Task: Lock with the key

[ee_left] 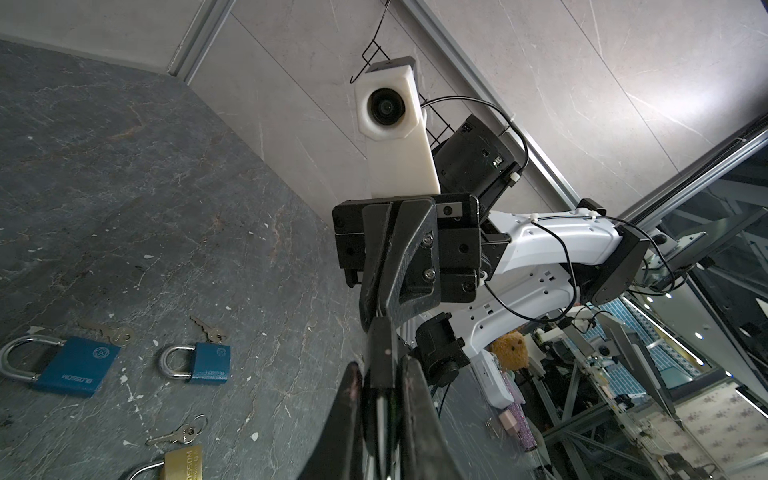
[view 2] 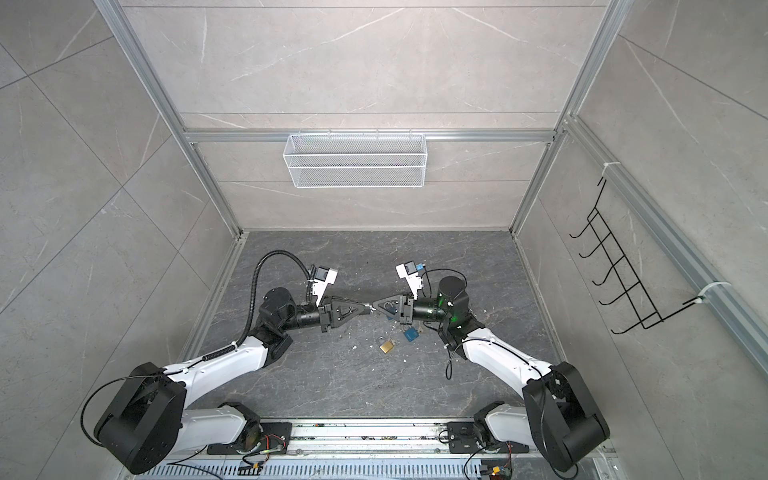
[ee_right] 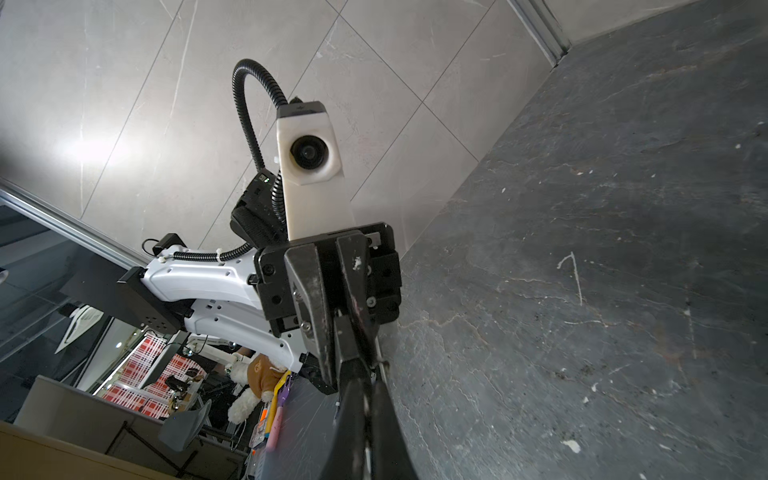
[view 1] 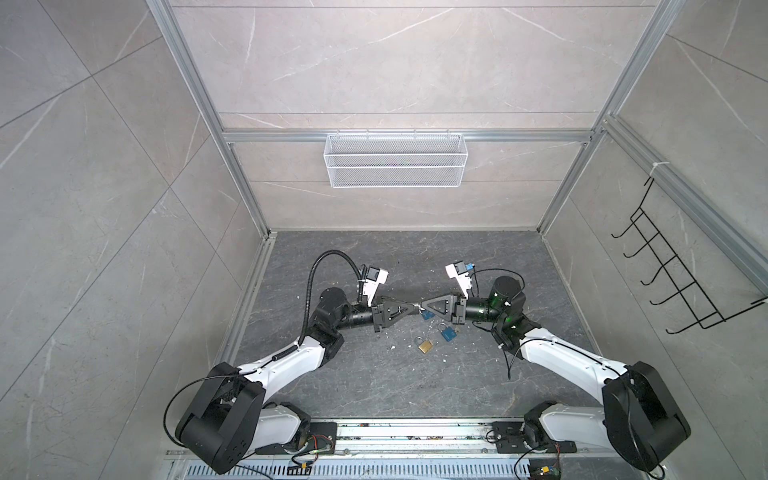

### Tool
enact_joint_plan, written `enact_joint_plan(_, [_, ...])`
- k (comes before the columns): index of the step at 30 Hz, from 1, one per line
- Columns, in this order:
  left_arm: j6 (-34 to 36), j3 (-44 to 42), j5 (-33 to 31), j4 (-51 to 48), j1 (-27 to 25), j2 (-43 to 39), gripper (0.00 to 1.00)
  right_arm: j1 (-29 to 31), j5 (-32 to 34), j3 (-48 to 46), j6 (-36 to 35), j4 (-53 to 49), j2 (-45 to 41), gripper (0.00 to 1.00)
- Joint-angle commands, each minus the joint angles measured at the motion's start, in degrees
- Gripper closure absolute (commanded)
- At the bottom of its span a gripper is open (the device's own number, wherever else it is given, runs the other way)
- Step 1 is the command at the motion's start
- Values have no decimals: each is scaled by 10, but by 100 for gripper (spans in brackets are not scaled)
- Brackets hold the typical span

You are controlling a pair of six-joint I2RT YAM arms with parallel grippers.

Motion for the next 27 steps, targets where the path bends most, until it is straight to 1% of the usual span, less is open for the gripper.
enact_joint_plan(1, [0, 14, 16, 23, 5, -20, 100, -22, -26, -14, 48, 124, 2, 100])
enact_joint_plan(6, [-1, 14, 26, 23, 6, -29, 100, -40, -39, -27, 81, 185, 9, 100])
enact_joint_plan(11, [20, 16, 25, -6, 7, -38, 100, -57, -36, -32, 87, 180, 10, 100])
enact_joint_plan(13, [38, 21, 22, -38, 6, -45, 100, -71, -26, -39, 95, 175, 5, 100])
enact_joint_plan(14, [57, 31, 18, -78, 6, -47, 100, -81, -13, -42, 95, 157, -2, 100])
enact_joint_plan(16, [124, 68, 15, -208, 5, -40, 100, -88, 27, -48, 61, 91, -20, 100])
enact_joint_plan(17, [171, 95, -5, -315, 5, -32, 100, -89, 54, -44, 26, 27, -33, 100])
enact_joint_plan(18, [203, 115, -43, -408, 3, -22, 100, -88, 81, -39, -3, -38, -46, 100])
enact_joint_plan(19, [216, 126, -74, -466, 2, -9, 100, -86, 99, -38, -17, -72, -51, 100])
enact_joint_plan(20, [221, 138, -85, -515, 1, 8, 100, -87, 114, -40, -19, -89, -56, 100])
enact_joint_plan(21, [227, 144, -80, -551, 0, 27, 100, -85, 124, -41, -15, -100, -54, 100])
enact_joint_plan(22, [233, 144, -74, -565, -8, 41, 100, -83, 133, -35, -13, -128, -49, 100])
enact_joint_plan(23, [243, 145, -88, -582, -22, 51, 100, -81, 142, -22, -16, -169, -38, 100])
enact_joint_plan(25, [251, 148, -137, -619, -46, 69, 100, -65, 176, -32, -14, -164, -30, 100])
enact_joint_plan(27, [261, 158, -165, -662, -54, 97, 100, -45, 217, -40, -17, -164, -19, 100])
